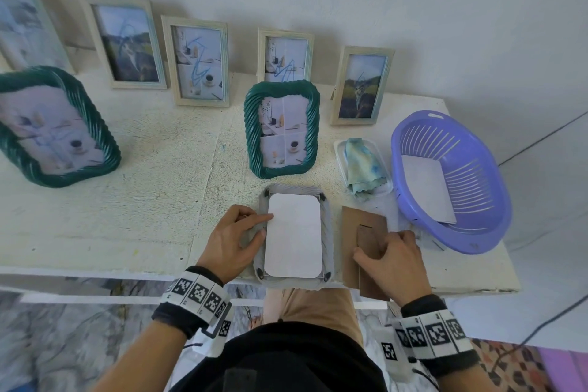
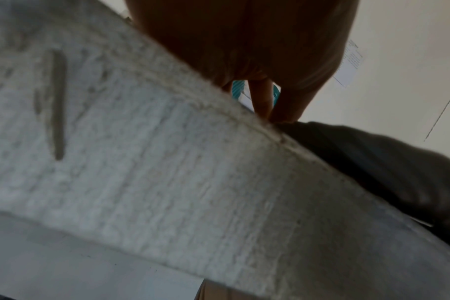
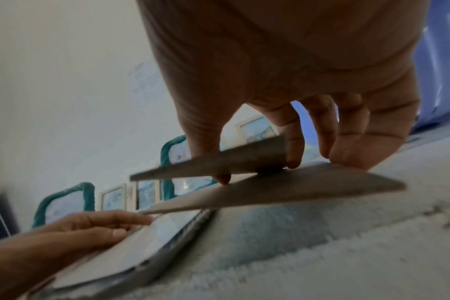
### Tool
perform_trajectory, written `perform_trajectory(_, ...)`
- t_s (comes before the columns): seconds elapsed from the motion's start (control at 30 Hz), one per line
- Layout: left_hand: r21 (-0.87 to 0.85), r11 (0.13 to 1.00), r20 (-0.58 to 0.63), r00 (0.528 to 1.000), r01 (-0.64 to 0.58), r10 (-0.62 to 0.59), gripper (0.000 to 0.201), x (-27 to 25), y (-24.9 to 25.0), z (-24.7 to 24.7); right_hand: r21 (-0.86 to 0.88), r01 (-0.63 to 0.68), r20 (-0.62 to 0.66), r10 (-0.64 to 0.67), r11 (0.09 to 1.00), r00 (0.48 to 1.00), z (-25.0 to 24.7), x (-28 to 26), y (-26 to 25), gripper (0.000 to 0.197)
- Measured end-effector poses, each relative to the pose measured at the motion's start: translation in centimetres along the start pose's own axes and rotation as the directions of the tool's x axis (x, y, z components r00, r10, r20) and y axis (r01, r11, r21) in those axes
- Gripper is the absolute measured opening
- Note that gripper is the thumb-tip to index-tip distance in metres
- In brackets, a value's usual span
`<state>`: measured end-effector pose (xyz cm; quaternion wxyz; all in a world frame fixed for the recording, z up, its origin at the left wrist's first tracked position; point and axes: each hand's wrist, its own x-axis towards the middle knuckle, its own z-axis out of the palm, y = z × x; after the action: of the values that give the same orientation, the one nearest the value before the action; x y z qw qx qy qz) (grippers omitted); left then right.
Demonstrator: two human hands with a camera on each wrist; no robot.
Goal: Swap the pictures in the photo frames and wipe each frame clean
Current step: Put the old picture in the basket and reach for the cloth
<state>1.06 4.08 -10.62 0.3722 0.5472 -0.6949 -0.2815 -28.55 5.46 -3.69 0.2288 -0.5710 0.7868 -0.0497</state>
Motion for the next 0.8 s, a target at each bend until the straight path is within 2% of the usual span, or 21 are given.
perform_trajectory(0.1, 0.002, 1.000, -0.007, 1.000, -0.004, 0.004, 0.040, 0.0, 0.0, 0.1, 0.052, 0.030, 0.008, -0.031, 0.998, 1.000, -0.7, -0.7, -0.6, 0.043)
perform_trajectory(0.2, 0.010, 1.000, -0.009, 1.000, -0.013, 0.013, 0.041, 0.1, 0.0, 0.0, 0.063, 0.133, -0.030, -0.131, 0.989, 0.991, -0.2, -1.5, -3.1, 0.046)
perform_trajectory(0.37, 0.025, 1.000, -0.002, 1.000, -0.018, 0.018, 0.041, 0.1, -0.1, -0.1, -0.024, 0.275, -0.028, -0.276, 0.961, 0.961, 2.2, -1.7, -8.0, 0.053)
perform_trajectory(0.53, 0.029, 0.999, 0.004, 1.000, -0.027, 0.026, 0.041, 0.1, -0.1, -0.2, -0.076, 0.303, -0.025, -0.306, 0.950, 0.952, 3.9, -1.4, -10.1, 0.061)
perform_trajectory(0.8, 0.032, 0.999, -0.006, 1.000, -0.011, 0.011, 0.040, 0.0, 0.0, -0.1, -0.086, 0.295, -0.017, -0.298, 0.952, 0.955, 4.8, -1.2, -10.4, 0.064)
